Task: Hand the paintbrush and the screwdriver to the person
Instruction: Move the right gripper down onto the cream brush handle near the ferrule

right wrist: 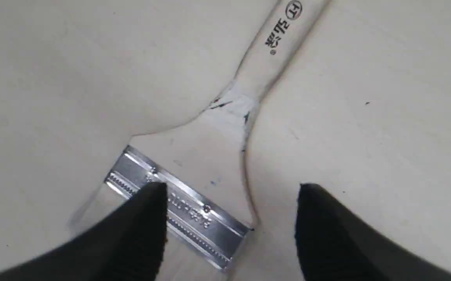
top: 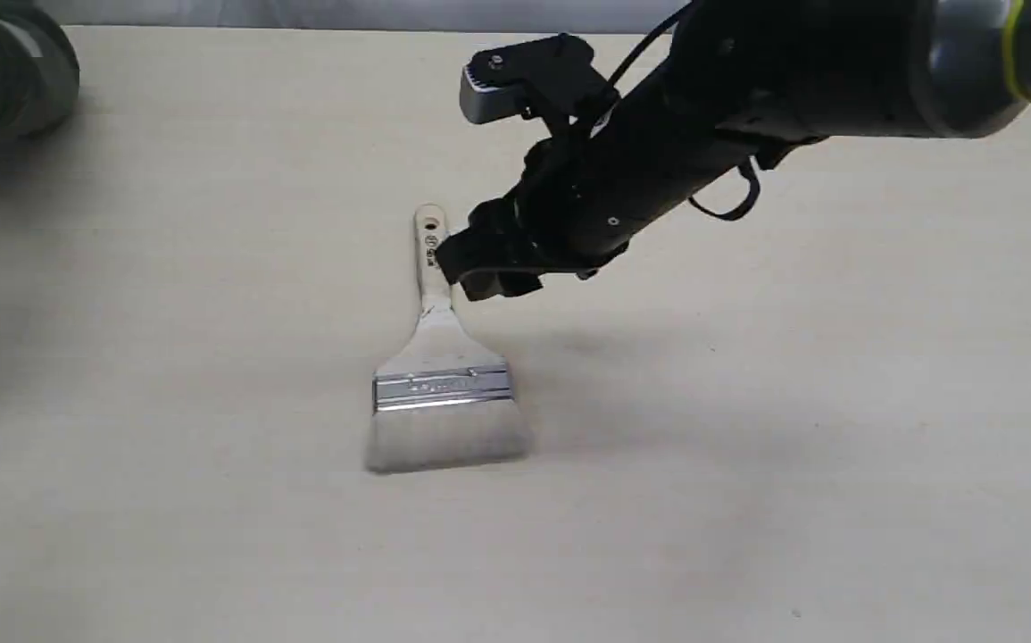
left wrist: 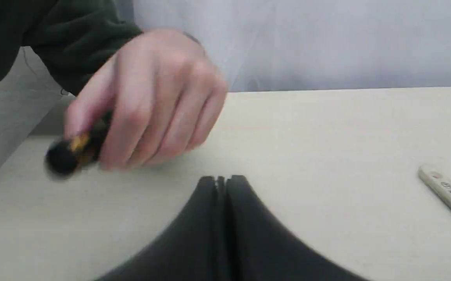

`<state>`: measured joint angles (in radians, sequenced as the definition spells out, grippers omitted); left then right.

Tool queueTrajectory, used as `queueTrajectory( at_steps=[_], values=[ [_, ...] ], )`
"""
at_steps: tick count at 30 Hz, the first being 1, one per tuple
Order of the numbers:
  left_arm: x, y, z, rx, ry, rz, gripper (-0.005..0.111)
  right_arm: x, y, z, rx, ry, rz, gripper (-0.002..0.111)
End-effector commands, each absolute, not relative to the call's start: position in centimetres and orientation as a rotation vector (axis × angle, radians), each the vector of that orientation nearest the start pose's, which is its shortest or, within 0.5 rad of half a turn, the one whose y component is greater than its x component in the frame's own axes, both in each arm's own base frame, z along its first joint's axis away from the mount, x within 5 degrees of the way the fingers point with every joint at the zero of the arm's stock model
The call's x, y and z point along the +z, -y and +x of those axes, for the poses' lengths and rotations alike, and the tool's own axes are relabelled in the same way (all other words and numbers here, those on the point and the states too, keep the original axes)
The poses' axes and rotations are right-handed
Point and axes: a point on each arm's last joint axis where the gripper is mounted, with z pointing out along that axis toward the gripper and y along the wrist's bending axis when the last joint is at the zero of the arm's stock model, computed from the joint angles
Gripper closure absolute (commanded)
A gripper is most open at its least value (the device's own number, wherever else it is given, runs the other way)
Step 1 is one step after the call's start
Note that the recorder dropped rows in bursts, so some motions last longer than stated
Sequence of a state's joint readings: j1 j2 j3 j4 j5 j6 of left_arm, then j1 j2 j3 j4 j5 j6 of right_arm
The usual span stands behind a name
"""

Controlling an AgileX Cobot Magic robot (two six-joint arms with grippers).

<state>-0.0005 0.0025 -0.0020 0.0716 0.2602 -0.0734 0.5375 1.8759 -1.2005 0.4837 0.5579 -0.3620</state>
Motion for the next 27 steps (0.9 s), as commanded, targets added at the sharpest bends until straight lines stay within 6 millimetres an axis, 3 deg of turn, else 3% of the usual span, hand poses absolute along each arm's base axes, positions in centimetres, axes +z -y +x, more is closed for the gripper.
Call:
queueTrajectory(
  at_steps=[1, 11, 17, 23, 27],
  values=[
    [19.1, -0.1, 5.5, 0.003, -1.732, -0.014, 0.107, 17.6, -22.2, 32.8, 0.53, -2.594, -0.709, 0.056],
    [19.1, -0.1, 5.5, 0.003, -1.732, -0.014, 0.107, 15.3, -23.8, 35.2, 0.558, -2.663, -0.66, 0.056],
    [19.1, -0.1, 5.5, 0.003, -1.732, -0.014, 0.107, 14.1, -25.9, 35.1, 0.55, -2.673, -0.701, 0.056],
    [19.0, -0.1, 5.5, 0.001, -1.734, -0.015, 0.107, 13.3, -27.2, 35.5, 0.36, -2.709, -0.69, 0.056],
    [19.0, -0.1, 5.5, 0.001, -1.734, -0.015, 0.107, 12.8, -27.2, 35.7, 0.332, -2.751, -0.683, 0.056]
  ],
)
